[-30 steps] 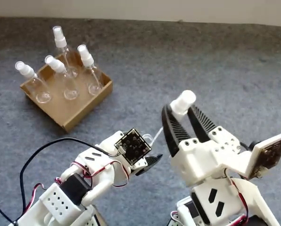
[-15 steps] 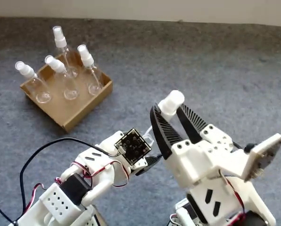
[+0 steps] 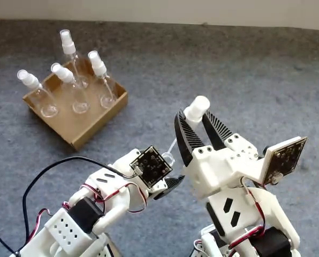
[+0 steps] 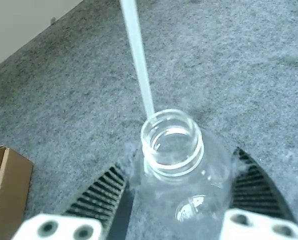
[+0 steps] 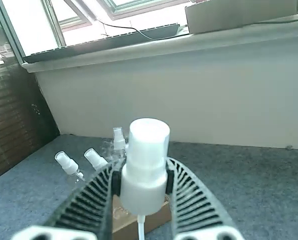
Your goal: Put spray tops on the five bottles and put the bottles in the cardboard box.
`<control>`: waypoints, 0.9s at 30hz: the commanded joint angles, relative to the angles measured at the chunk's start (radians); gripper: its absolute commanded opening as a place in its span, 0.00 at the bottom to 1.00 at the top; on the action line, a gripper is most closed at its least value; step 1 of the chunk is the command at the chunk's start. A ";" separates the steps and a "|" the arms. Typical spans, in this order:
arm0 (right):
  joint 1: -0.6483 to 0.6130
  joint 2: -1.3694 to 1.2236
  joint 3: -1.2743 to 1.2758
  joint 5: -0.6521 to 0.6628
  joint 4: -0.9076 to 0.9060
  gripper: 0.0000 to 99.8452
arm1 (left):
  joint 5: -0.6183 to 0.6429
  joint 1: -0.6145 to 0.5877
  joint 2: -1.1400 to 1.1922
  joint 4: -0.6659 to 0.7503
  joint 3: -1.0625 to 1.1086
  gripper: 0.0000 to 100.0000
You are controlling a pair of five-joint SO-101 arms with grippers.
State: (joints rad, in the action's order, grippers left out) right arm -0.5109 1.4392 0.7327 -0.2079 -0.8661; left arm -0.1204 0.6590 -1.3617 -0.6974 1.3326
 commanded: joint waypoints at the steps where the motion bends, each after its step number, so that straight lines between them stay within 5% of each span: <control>1: 0.013 0.002 -0.013 0.005 -0.001 0.01 | 0.008 -0.015 -0.005 -0.002 -0.008 0.20; 27: 0.013 0.002 -0.143 0.003 -0.107 0.01 | 0.008 -0.015 -0.005 -0.002 -0.007 0.20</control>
State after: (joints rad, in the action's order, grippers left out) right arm -0.5094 1.4392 0.6360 -0.2079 -0.9782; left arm -0.1204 0.6590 -1.3617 -0.6974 1.3326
